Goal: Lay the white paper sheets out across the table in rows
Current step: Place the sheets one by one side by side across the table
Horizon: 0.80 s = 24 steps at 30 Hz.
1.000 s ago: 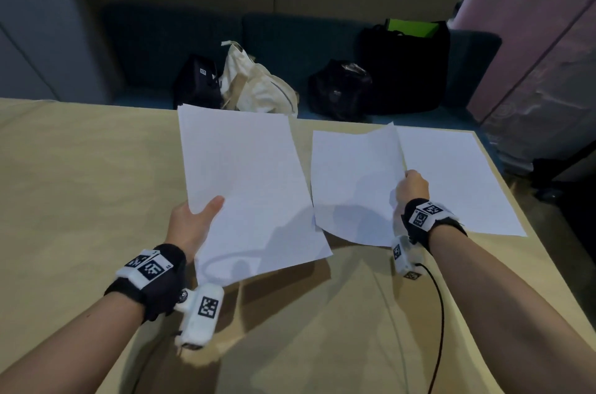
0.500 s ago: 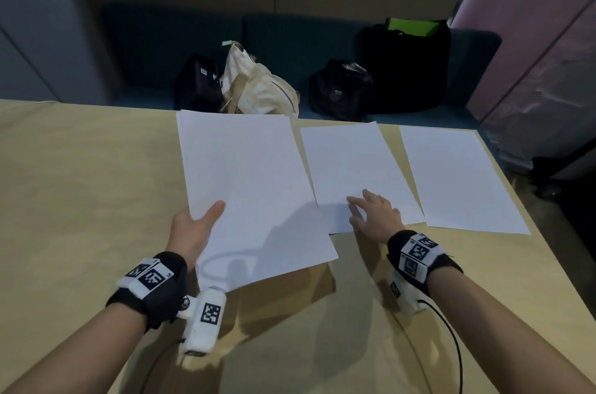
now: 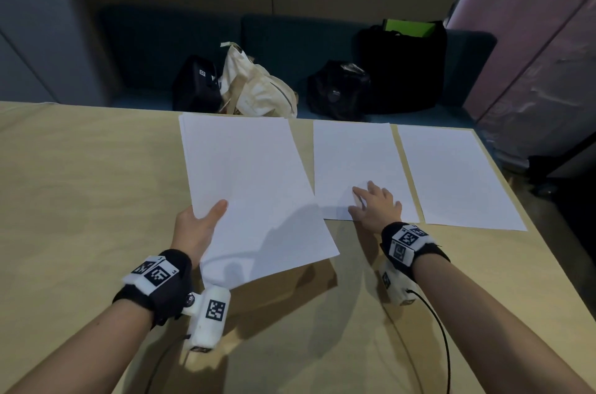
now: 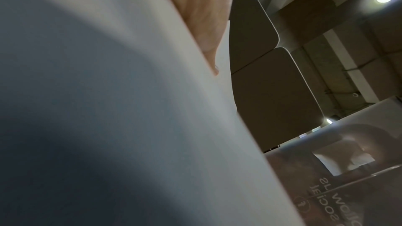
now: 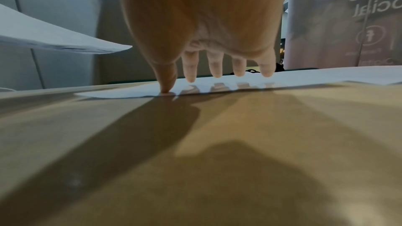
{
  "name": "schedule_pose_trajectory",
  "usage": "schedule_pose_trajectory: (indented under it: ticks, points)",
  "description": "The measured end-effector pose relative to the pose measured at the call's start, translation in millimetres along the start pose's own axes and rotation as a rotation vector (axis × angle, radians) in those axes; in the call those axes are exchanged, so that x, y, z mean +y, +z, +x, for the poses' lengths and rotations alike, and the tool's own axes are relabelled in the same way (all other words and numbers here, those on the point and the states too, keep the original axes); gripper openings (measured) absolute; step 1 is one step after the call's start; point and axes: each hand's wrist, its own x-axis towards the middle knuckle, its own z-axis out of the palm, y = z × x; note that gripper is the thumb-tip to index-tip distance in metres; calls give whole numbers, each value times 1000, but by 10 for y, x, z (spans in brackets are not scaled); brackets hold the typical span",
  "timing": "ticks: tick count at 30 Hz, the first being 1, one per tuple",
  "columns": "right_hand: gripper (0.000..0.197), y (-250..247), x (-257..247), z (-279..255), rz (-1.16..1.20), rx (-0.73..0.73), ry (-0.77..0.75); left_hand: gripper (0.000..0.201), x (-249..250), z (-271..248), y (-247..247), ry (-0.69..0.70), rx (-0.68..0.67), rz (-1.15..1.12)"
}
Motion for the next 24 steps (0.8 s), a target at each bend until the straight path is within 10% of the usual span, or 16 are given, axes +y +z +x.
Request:
schedule_pose_trajectory:
  ticks: [24]
  points:
    - [54, -84, -19, 2, 26, -38, 33, 35, -46, -11, 59, -10, -34, 0]
